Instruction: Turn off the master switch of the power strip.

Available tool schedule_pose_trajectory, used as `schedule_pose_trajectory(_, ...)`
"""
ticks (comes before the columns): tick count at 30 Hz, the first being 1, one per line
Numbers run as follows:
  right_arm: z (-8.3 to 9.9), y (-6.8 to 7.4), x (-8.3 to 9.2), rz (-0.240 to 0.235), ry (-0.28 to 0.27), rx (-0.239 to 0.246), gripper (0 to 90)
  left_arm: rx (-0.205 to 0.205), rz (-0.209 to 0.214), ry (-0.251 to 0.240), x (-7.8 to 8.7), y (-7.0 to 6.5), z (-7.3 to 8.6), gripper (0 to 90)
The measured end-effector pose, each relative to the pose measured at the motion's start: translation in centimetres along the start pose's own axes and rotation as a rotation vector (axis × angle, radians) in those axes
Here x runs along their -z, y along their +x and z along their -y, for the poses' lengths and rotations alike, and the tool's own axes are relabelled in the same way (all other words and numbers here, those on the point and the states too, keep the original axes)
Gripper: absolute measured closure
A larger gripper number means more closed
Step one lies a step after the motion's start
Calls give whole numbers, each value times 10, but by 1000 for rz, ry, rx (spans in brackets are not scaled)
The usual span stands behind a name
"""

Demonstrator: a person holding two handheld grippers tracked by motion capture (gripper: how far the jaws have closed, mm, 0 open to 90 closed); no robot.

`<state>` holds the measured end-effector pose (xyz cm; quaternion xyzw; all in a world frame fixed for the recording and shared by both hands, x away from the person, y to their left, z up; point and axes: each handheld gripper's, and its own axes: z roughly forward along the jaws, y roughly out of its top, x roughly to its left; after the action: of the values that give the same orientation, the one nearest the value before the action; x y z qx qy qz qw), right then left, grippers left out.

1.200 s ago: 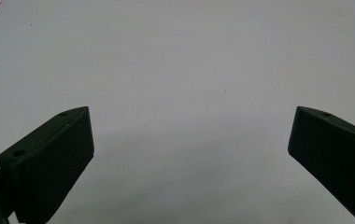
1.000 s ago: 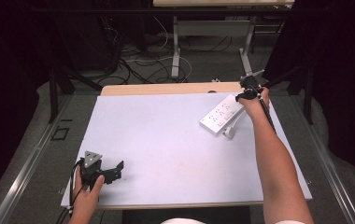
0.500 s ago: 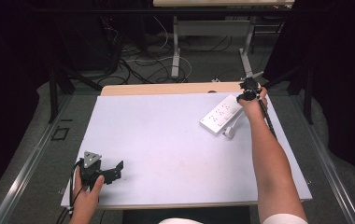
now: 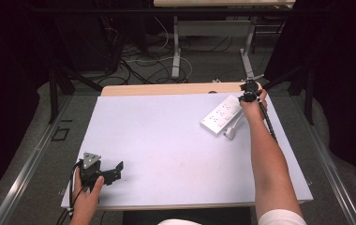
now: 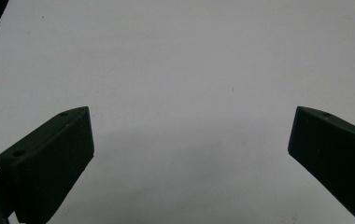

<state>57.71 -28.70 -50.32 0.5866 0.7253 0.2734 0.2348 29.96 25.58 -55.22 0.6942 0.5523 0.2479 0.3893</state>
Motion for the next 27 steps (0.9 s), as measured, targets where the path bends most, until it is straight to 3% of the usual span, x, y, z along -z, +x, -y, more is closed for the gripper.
schedule_pose_trajectory(8, 1, 0, -8, 6, 6, 15, 900, 11, -7, 6, 0, 0, 0, 4)
schedule_pose_trajectory(27, 3, -5, -20, 14, 14, -1, 900, 25, -15, 2, 0, 0, 1, 4)
